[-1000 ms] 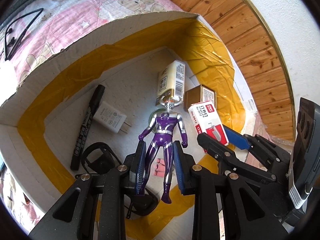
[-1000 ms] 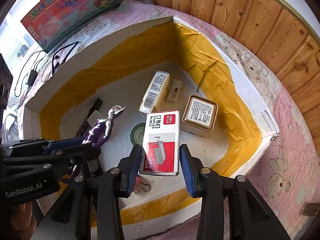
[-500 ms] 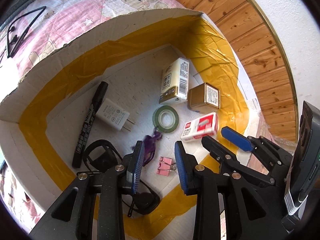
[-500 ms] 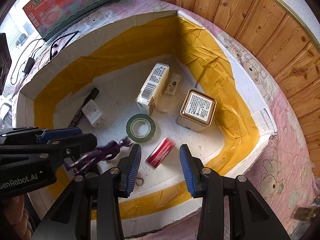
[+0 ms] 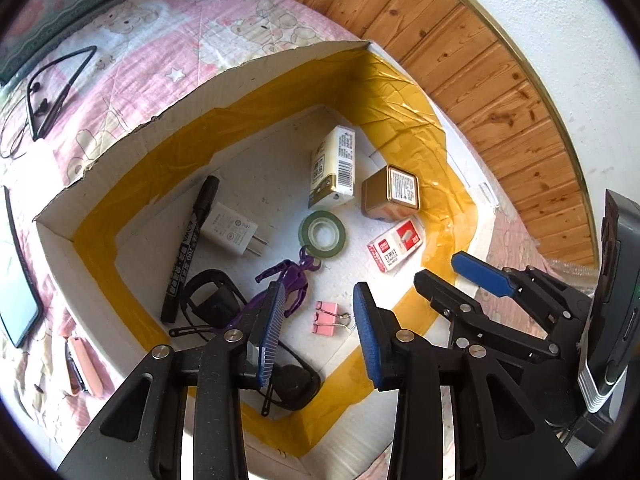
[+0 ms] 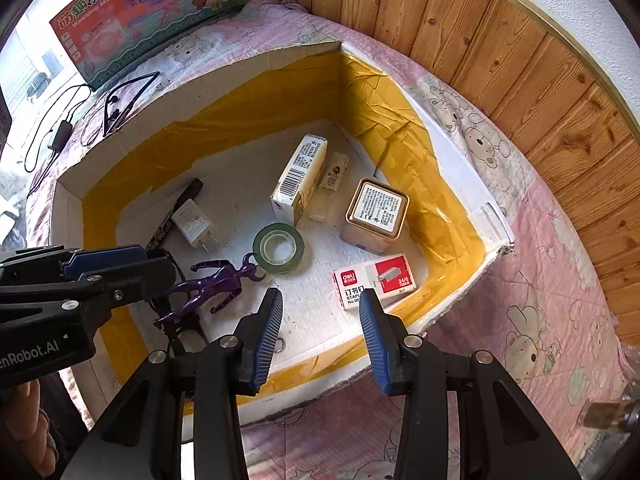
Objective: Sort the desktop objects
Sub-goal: 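Open the left tool dropping the figure while the right tool releases the staple box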
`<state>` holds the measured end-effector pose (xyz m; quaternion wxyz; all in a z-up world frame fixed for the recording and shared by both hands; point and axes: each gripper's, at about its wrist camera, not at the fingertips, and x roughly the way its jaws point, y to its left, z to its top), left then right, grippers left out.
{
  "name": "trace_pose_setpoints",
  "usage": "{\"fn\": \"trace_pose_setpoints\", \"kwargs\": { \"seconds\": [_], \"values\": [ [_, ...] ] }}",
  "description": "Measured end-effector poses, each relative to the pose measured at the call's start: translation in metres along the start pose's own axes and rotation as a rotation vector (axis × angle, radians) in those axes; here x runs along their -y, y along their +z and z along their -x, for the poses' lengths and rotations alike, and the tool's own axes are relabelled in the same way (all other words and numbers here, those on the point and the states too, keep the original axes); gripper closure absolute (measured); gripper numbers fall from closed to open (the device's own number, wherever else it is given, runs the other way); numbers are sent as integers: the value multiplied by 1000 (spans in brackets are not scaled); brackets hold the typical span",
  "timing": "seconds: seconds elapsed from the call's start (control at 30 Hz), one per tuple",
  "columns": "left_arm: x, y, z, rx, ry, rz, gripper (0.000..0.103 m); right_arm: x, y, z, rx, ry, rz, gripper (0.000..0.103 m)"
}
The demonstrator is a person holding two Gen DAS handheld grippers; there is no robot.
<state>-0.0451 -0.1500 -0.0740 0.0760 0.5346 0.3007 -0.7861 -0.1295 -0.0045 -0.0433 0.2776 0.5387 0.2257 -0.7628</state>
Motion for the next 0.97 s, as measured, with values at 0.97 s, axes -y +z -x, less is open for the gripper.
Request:
{"fn": "trace_pose_setpoints", "kwargs": {
  "seconds": [0.97],
  "values": [
    [2,-58,86,309,106,-169,47,-68,-78,62,16,-99,205,54]
  ]
}}
